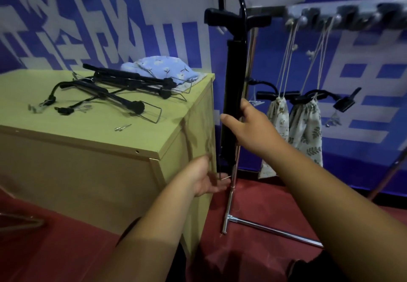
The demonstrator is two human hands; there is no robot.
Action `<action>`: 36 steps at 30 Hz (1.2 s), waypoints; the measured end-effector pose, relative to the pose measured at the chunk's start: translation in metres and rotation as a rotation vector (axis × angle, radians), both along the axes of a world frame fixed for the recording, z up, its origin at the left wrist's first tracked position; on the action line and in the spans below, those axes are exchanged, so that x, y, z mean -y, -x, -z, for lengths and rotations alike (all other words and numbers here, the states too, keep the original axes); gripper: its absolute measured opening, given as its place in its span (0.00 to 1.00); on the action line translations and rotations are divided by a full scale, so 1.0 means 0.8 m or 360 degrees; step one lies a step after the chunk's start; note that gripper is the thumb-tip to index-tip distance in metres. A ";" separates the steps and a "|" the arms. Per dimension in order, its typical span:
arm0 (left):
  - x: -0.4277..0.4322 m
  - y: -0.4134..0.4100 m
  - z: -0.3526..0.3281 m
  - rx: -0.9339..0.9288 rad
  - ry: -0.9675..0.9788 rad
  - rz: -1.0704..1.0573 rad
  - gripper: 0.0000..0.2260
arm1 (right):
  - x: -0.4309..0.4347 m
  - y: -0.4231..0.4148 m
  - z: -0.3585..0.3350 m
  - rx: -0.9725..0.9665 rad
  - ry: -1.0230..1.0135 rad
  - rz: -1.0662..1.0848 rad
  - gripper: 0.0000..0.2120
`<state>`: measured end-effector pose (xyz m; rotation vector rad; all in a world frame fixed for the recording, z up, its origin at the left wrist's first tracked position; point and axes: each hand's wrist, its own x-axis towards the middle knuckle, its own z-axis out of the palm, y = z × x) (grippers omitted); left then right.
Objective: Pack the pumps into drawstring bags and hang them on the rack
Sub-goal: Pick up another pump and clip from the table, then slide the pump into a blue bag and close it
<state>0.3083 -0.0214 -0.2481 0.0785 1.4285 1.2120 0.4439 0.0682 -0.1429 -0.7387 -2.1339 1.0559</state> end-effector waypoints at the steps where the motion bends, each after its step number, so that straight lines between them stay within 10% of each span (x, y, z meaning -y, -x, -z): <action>1: -0.003 0.000 -0.007 0.0013 -0.0108 -0.0128 0.16 | 0.004 0.000 -0.010 0.0003 -0.0014 -0.0007 0.16; 15: -0.009 0.005 -0.154 -0.1124 -0.0762 -0.0368 0.09 | 0.008 0.013 -0.076 0.0008 -0.0072 0.0087 0.12; 21: -0.015 0.021 -0.176 -0.1137 -0.0864 -0.0311 0.15 | -0.009 0.037 -0.097 0.0011 0.0058 0.0109 0.13; 29: -0.060 0.105 -0.230 -0.1948 -0.0505 -0.0050 0.14 | -0.051 0.078 -0.113 0.0140 -0.0084 0.0098 0.17; 36: -0.168 0.213 -0.235 -0.2619 0.0647 0.0619 0.21 | -0.100 0.124 -0.109 0.0171 -0.0116 0.0061 0.16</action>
